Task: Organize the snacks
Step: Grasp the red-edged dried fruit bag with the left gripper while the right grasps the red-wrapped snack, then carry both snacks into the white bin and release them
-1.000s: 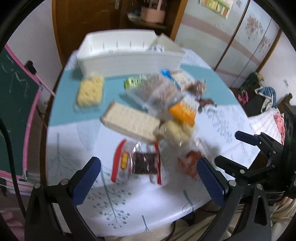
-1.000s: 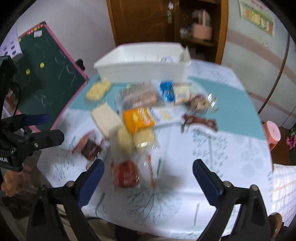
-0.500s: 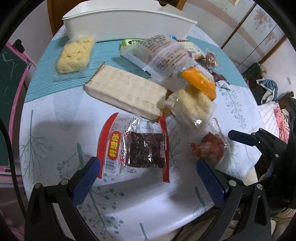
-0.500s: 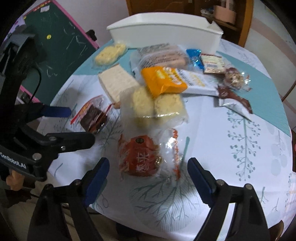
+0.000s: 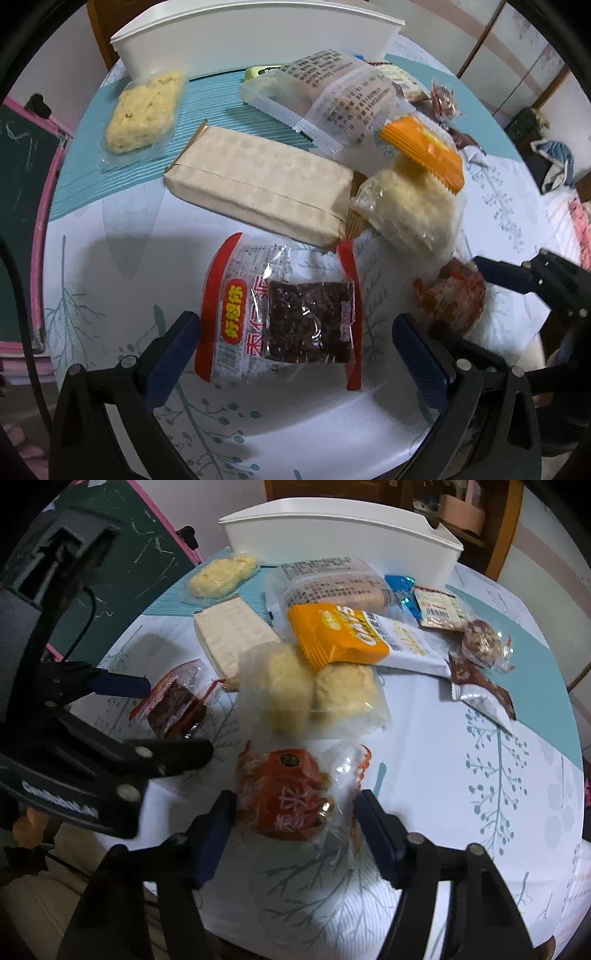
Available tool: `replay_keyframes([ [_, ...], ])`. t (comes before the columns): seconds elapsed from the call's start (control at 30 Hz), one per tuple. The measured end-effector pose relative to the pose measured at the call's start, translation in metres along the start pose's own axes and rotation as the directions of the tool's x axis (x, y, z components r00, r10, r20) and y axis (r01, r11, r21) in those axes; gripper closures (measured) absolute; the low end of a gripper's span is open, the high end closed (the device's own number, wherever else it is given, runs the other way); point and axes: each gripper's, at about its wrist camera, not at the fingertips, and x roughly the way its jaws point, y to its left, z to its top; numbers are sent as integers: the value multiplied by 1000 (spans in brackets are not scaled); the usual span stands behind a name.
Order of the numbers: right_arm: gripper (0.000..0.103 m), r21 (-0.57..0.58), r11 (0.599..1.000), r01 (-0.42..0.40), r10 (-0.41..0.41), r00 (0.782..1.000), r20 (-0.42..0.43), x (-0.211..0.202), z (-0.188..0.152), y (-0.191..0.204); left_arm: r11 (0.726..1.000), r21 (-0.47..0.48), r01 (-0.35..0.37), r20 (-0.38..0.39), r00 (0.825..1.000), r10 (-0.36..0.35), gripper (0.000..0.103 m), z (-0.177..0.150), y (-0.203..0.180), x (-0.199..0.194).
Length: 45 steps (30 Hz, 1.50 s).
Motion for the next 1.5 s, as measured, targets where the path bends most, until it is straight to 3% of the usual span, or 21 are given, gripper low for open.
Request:
replay_keyframes([
  [0.1,44,-28,1000,8,-8,1000,10,-2,1,6,997,37,-72,14,997,71,17,-3,-10,0],
  [0.23,46,-43,999,16,-15,1000,16,-3,2,9,997,52,-65,37,997,63,47,-7,-15,-8],
  [0.37,46,-37,999,9,-8,1000,17,-3,2,7,996,57,-64,49,997,62,60,-6,-19,-10],
  [0.8,49,-12,1000,3,-3,1000,30,-11,1,7,999,31,-28,78,997,26,62,-24,-15,-34],
  [1.03,49,0,1000,26,-26,997,68,-32,1,5,998,49,-48,142,989,41,62,-21,-20,-66],
  [1.27,49,14,999,46,-47,985,167,-77,12,2,996,58,-61,221,974,47,62,-6,-23,-103],
  [1.5,49,37,994,107,-113,953,281,-123,43,-7,989,73,-130,310,945,101,62,25,-19,-142],
])
